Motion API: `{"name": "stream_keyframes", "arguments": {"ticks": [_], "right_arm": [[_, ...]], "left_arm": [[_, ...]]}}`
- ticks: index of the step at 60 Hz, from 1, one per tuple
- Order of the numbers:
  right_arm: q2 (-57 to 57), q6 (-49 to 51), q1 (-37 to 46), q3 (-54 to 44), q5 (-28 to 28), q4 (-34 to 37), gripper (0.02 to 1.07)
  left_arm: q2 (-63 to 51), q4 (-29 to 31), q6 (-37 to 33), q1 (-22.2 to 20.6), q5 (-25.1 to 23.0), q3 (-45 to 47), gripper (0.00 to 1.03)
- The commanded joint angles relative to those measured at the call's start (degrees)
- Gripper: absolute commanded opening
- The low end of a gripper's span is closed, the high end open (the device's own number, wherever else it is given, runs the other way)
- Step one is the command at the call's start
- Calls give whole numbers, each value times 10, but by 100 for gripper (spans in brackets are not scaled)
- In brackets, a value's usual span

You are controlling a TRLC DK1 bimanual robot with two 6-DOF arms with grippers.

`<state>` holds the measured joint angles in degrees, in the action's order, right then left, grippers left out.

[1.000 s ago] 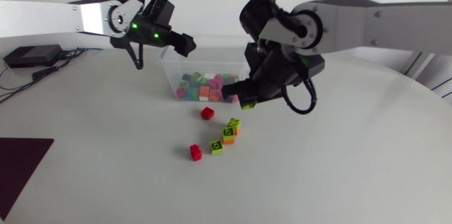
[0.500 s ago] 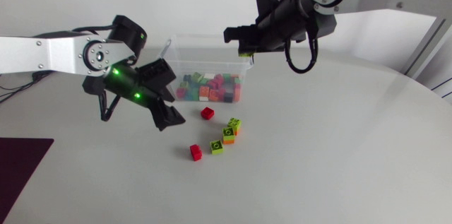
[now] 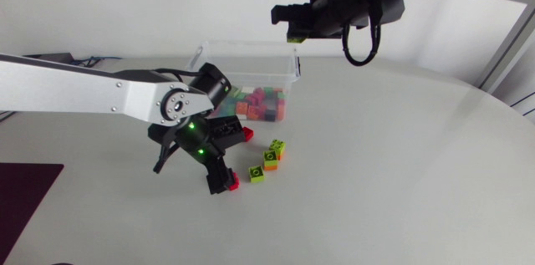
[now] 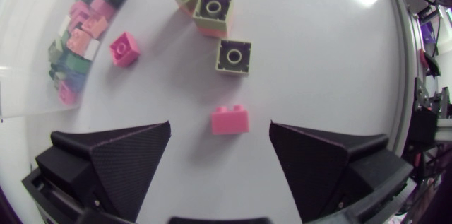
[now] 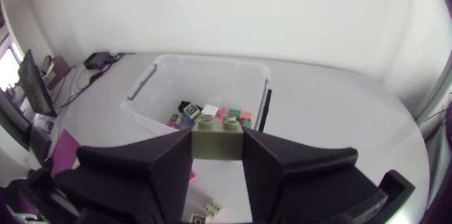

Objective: Place the duplo bricks in the container

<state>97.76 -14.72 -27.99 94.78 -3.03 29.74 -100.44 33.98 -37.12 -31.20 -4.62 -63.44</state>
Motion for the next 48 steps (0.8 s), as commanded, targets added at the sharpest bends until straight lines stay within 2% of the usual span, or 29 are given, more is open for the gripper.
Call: {"name": "stream_keyframes", "arguments": {"ticks": [1, 20, 26, 35, 48], "right_arm": [[20, 6, 6, 28, 0, -6, 35], [55, 0, 0, 57, 4, -29, 35], [62, -2, -2, 56, 4, -37, 35], [79, -1, -3, 53, 4, -54, 35], [108, -3, -8, 50, 2, -79, 36]], "left_arm": [[-27, -4, 18, -6, 14, -4, 96], [-73, -28, 27, -17, 24, -12, 91], [-81, -42, 28, -20, 24, -7, 80], [-93, -49, 28, -26, 24, -4, 49], [-63, -38, 19, -25, 24, 16, 44]]}}
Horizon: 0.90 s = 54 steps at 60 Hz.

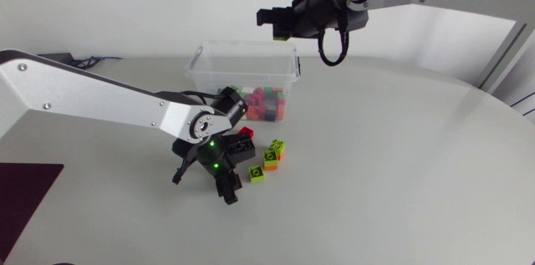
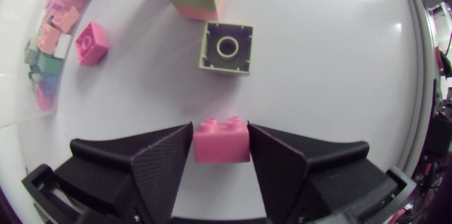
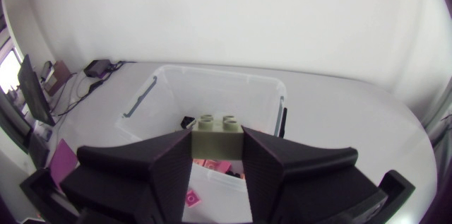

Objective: Place the duplo bricks in the container

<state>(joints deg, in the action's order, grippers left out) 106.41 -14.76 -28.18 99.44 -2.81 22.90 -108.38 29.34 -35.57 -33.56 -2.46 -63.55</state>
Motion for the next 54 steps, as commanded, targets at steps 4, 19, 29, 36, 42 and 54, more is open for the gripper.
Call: {"name": "stream_keyframes", "arguments": {"ticks": [4, 19, 29, 36, 42, 54], "right_arm": [[28, -3, -6, -3, -4, -25, 36], [38, 15, -26, -51, -29, -113, 36], [58, 27, -32, -76, -35, -164, 36], [71, 41, -38, -97, -45, -208, 36], [86, 42, -39, -98, -49, -219, 36], [90, 48, -38, -93, -70, -217, 96]], "left_arm": [[38, 10, -2, 3, 3, 25, 43], [96, 9, -11, 24, -5, 40, 43], [128, 9, -6, 28, -12, 42, 43], [151, 9, -6, 30, -12, 47, 43], [150, 9, -6, 31, -12, 54, 43], [139, 8, -24, 33, -26, 70, 52]]}}
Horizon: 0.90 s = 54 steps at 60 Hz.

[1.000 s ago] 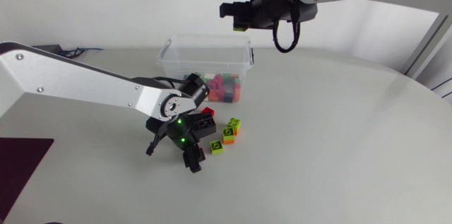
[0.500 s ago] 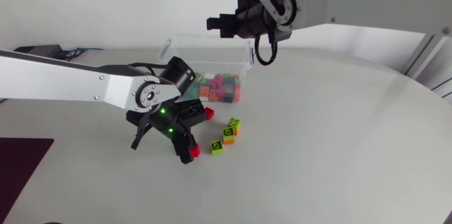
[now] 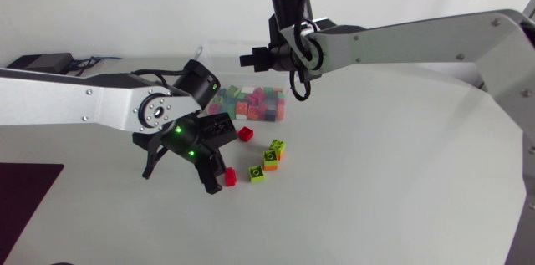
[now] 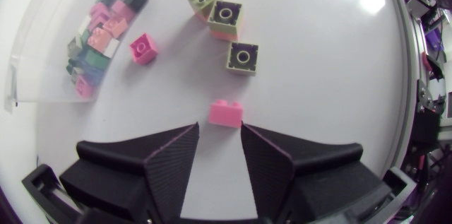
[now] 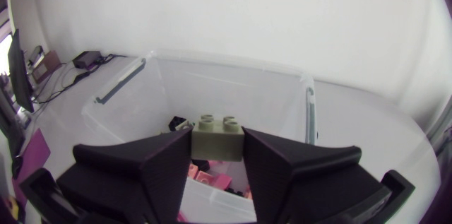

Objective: Place the duplo bricks in the container

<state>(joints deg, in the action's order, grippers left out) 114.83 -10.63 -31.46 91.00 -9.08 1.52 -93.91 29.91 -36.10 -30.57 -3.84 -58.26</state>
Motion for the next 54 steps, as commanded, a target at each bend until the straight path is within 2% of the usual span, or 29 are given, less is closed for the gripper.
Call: {"name": "stream_keyframes", "arguments": {"ticks": [1, 2, 3, 5, 8, 14, 46, 54], "right_arm": [[4, 7, -5, -6, -9, 1, 102], [1, 8, -5, -7, -9, 2, 102], [-2, 8, -5, -8, -9, 3, 102], [-8, 9, -4, -11, -9, 5, 102], [-21, 9, -3, -15, -9, 11, 102], [-49, 9, -1, -31, -8, 19, 102], [-221, 9, 11, -180, 28, 35, 102], [-262, 11, 12, -222, 39, 37, 102]], "left_arm": [[-6, 3, -23, 3, -17, 18, 58], [-6, 3, -25, 3, -17, 18, 60], [-6, 3, -32, 3, -21, 21, 68], [-7, 3, -42, 2, -21, 23, 78], [-10, 3, -51, 2, -21, 20, 88], [-21, 2, -63, 1, -21, 10, 95], [-128, 2, -94, 13, -42, -51, 96], [-151, 2, -101, 19, -43, -70, 86]]}}
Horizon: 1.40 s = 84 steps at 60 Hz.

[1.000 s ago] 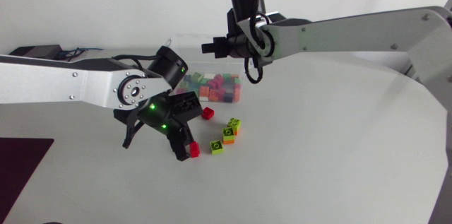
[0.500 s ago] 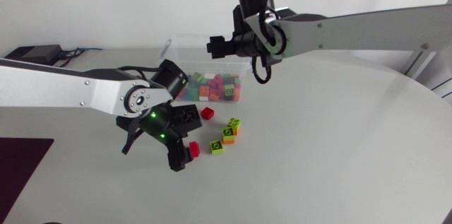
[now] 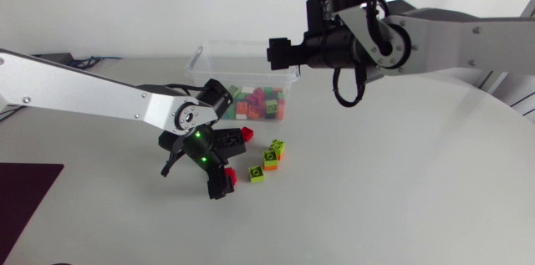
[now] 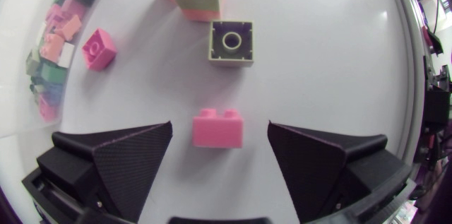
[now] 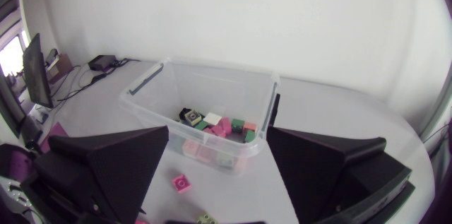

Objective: Place the duplo bricks in the container

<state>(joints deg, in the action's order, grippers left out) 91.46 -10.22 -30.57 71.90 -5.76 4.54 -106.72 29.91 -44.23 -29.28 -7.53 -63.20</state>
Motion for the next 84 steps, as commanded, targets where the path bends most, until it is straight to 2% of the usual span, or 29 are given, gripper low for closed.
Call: {"name": "stream_keyframes", "arguments": {"ticks": [1, 8, 12, 15, 22, 37, 45, 51, 59, 62, 64, 70, 72, 77, 84], "right_arm": [[-31, 8, 3, -33, 7, 7, 102], [-59, 13, 2, -60, 14, 13, 102], [-78, 15, -3, -79, 15, 16, 102], [-90, 15, -5, -91, 15, 21, 102], [-120, 17, -17, -117, 26, 46, 102], [-171, 58, -14, -189, 76, 88, 102], [-170, 96, 0, -222, 106, 99, 102], [-156, 113, 28, -239, 138, 80, 102], [-119, 122, 77, -236, 188, 70, 102], [-113, 124, 82, -236, 189, 69, 102], [-112, 129, 82, -238, 189, 69, 102], [-117, 129, 82, -246, 189, 69, 102], [-119, 129, 82, -250, 189, 69, 102], [-120, 129, 82, -253, 187, 68, 102], [-122, 129, 84, -255, 187, 68, 102]], "left_arm": [[-24, 2, -21, 7, -6, -22, 86], [-34, 3, -23, 10, -6, -34, 75], [-38, 3, -23, 10, -6, -38, 60], [-41, 3, -22, 9, -6, -39, 46], [-42, 9, -24, 8, -6, -37, 43], [-17, 74, -50, 18, -16, -35, 40], [21, 90, -50, 25, -21, -43, 40], [41, 96, -46, 27, -23, -53, 40], [33, 101, -26, 20, -23, -63, 41], [24, 100, -14, 17, -23, -68, 42], [14, 100, 7, 15, -21, -76, 48], [-2, 119, 63, 7, -4, -97, 77], [-4, 131, 84, 2, -4, -104, 84], [-11, 144, 125, -4, -1, -112, 85], [-24, 161, 187, -5, 27, -120, 85]]}}
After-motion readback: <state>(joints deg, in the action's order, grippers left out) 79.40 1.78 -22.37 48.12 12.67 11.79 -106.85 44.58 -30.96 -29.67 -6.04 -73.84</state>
